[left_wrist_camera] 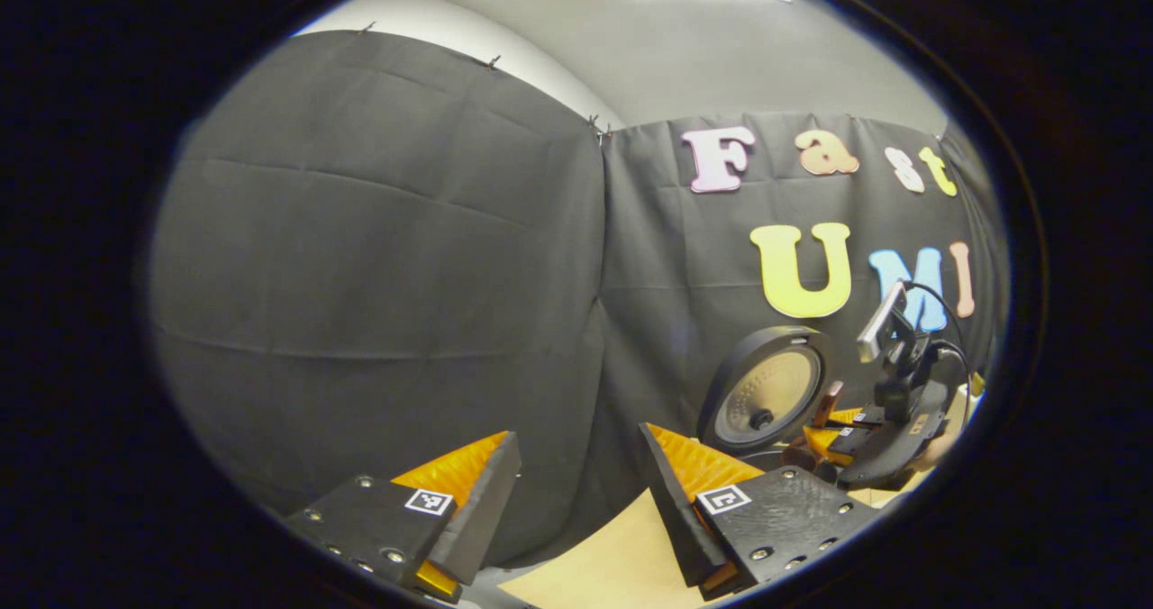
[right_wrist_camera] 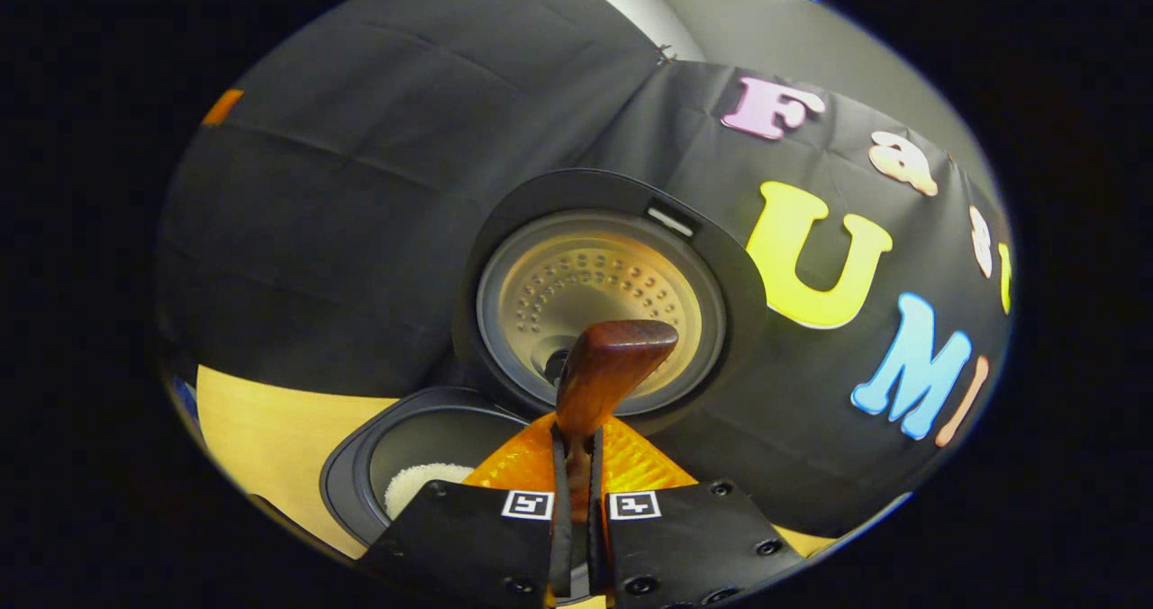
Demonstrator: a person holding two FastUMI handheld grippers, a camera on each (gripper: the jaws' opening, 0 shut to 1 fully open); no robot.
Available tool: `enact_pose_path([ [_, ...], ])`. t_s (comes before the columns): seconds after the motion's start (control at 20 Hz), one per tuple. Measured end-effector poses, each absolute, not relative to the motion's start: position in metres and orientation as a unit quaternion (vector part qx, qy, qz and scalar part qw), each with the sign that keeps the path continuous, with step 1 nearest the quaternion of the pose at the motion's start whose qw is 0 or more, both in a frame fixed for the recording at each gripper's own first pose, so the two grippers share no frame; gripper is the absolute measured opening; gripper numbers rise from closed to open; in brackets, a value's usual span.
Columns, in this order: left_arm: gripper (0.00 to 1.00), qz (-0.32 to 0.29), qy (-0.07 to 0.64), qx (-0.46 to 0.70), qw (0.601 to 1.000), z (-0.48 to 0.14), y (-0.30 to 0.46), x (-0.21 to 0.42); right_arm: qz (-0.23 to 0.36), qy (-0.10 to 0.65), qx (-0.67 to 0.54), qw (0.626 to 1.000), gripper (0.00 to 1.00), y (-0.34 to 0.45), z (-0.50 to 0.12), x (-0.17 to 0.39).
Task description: Close the left gripper, press the button to open the rice cooker; take a wooden spoon from the chopstick holder with the right hand, scoop a spoonful of rice and pour it into the rice cooker, then put the wooden spoon back into the chopstick holder.
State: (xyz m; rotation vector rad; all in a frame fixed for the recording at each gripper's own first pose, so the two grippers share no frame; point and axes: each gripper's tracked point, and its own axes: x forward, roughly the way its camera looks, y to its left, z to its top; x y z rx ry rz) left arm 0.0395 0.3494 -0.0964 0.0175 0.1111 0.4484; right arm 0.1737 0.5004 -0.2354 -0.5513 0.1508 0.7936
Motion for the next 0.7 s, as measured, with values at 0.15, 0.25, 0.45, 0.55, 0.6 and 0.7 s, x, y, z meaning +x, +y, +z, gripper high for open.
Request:
enact_pose_path([
  [0.15, 0.82, 0.219, 0.054, 0.008, 0.974, -0.097, 0.348, 0.042, 0.376, 0.039, -0.318, 0.87, 0.09, 0.499, -0.232, 0.175],
  [0.25, 0.82, 0.217, 0.052, 0.007, 0.975, -0.098, 0.346, 0.042, 0.381, 0.049, -0.31, 0.87, 0.09, 0.497, -0.238, 0.177],
  [0.45, 0.82, 0.212, 0.046, 0.004, 0.976, -0.093, 0.344, 0.043, 0.378, 0.125, -0.197, 0.896, 0.06, 0.497, -0.249, 0.167],
  [0.55, 0.82, 0.21, 0.043, 0.003, 0.977, -0.092, 0.343, 0.043, 0.371, 0.165, -0.128, 0.905, 0.09, 0.497, -0.249, 0.163],
  [0.6, 0.82, 0.209, 0.043, 0.002, 0.977, -0.092, 0.341, 0.043, 0.367, 0.183, -0.094, 0.907, 0.09, 0.497, -0.248, 0.162],
  [0.7, 0.82, 0.204, 0.042, -0.001, 0.978, -0.091, 0.335, 0.045, 0.358, 0.21, -0.034, 0.909, 0.09, 0.497, -0.242, 0.162],
])
